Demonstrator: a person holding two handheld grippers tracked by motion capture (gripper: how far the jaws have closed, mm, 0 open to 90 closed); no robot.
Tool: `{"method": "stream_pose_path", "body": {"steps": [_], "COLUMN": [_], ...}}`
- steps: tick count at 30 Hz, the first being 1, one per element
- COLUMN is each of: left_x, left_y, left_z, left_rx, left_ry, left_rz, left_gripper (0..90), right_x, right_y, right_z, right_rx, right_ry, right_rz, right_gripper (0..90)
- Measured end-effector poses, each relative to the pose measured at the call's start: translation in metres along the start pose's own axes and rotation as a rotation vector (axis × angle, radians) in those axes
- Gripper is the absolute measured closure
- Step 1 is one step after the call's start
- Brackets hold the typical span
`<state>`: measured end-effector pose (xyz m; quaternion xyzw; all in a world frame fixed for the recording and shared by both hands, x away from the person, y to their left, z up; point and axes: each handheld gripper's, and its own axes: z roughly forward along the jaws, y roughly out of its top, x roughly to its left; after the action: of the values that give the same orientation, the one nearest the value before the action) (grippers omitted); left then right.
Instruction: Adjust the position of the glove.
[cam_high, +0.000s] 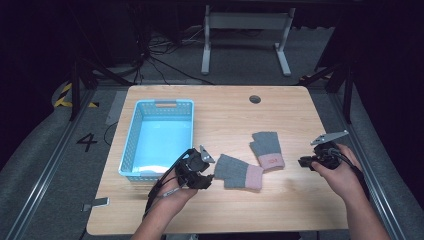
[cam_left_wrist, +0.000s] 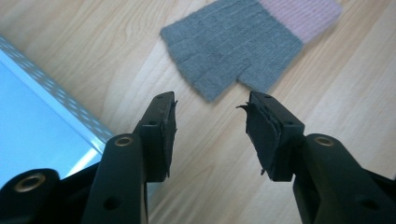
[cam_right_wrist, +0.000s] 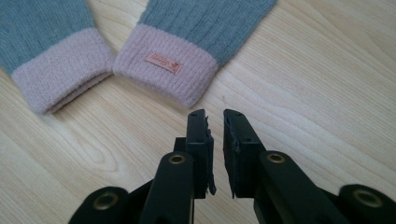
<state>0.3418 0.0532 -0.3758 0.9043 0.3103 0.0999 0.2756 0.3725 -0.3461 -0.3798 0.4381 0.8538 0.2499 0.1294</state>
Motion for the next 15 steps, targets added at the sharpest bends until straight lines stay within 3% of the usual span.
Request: {"method": "stream_pose_path", "body": {"steps": [15], "left_x": [0.0003], "left_y": [0.0026], "left_z": [-0.0052], "left_rx": [-0.017], "left_ry": [-0.023], "left_rz": [-0.007], "left_gripper": [53.1], "right_x": [0.0067], "right_y": [0.0039], "right_z": [-0.0004], "right_rx": [-0.022], "right_ry": [0.038], "right_rz": [-0.018], "right_gripper": [78.0]}}
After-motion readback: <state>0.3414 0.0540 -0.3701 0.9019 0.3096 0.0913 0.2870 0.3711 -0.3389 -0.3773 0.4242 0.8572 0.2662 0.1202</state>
